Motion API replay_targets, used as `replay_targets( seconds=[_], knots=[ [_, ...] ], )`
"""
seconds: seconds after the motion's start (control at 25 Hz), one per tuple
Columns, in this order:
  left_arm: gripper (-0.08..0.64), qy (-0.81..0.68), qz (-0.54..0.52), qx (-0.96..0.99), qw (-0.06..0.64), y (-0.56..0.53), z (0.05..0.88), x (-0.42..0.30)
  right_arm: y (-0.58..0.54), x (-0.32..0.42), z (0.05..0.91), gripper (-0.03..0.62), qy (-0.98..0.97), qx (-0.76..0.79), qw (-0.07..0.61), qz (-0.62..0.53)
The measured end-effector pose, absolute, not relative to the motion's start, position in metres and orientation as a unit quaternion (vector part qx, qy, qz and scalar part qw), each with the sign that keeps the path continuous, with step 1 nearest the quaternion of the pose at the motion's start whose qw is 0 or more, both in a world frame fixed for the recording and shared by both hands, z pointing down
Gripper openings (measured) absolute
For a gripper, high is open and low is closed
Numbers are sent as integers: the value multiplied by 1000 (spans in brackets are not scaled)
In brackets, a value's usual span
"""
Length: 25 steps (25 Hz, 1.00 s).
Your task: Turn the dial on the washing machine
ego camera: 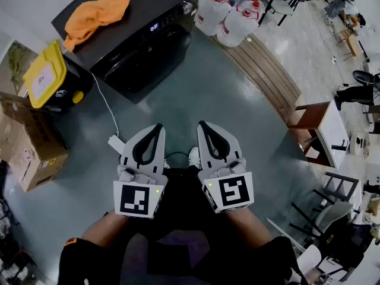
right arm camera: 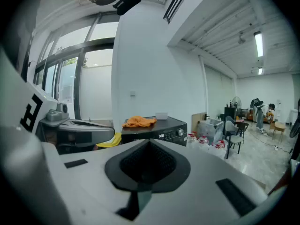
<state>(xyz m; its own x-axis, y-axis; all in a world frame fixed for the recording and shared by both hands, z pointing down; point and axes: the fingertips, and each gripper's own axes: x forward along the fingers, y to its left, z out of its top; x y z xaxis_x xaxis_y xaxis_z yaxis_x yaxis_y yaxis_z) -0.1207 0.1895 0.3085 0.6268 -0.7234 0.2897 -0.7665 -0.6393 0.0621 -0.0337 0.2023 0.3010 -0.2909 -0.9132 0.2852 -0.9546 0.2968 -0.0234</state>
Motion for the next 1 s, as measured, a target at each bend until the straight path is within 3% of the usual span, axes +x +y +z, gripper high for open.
replay_targets(
  seconds=[1.0],
  knots=[
    [14,-404,94,905,96,171,302,-161,186,-64,286,15,-782,610,92,91]
  ],
)
